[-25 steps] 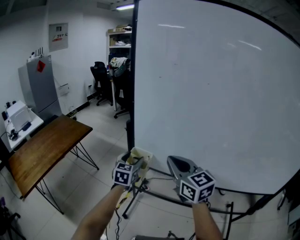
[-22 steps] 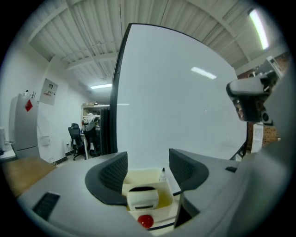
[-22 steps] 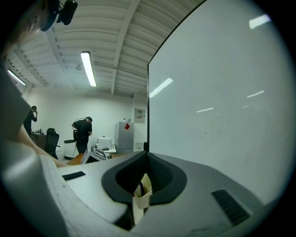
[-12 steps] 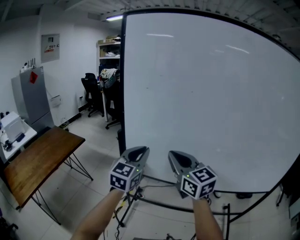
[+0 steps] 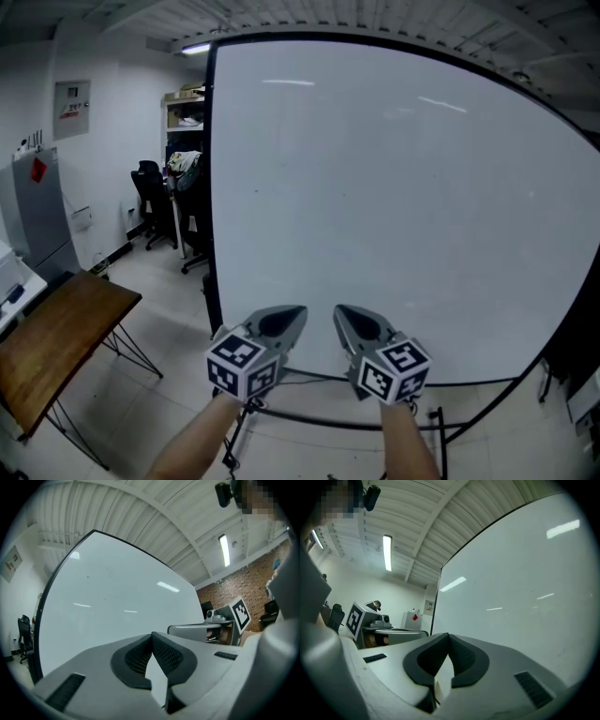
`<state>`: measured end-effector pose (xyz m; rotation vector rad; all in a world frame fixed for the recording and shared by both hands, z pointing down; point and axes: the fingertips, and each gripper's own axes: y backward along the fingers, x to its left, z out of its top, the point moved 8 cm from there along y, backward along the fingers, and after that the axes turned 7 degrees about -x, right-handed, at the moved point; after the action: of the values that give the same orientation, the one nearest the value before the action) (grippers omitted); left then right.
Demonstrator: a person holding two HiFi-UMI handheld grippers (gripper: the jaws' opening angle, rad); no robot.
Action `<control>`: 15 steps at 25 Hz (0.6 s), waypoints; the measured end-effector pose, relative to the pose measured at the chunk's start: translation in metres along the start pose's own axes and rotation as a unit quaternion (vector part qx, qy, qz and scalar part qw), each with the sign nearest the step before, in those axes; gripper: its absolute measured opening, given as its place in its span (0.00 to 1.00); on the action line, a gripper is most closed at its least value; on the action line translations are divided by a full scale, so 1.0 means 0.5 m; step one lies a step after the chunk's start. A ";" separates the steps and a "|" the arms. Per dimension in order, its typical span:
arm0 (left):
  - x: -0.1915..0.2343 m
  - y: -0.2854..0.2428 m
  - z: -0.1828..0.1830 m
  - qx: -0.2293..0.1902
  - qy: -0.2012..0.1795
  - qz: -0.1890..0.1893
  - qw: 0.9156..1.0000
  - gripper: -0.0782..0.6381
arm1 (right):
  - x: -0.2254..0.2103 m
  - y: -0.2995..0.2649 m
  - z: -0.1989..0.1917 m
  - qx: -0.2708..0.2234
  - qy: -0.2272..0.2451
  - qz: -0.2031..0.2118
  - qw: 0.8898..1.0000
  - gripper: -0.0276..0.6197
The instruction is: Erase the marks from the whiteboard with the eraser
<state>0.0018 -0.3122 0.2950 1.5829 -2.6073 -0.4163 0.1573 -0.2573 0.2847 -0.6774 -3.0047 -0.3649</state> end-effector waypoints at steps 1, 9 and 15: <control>-0.006 -0.005 0.000 0.000 0.003 -0.005 1.000 0.11 | -0.002 0.006 0.003 -0.003 0.002 -0.003 1.000 0.03; -0.025 -0.034 -0.018 0.012 0.016 -0.009 1.000 0.11 | -0.014 0.032 0.010 -0.009 0.006 -0.015 1.000 0.02; -0.027 -0.046 -0.027 0.014 0.021 -0.011 1.000 0.11 | -0.024 0.035 0.002 -0.003 0.004 -0.019 1.000 0.02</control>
<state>0.0305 -0.3129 0.3031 1.6115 -2.5791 -0.3459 0.1755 -0.2467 0.2863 -0.6193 -3.0139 -0.3782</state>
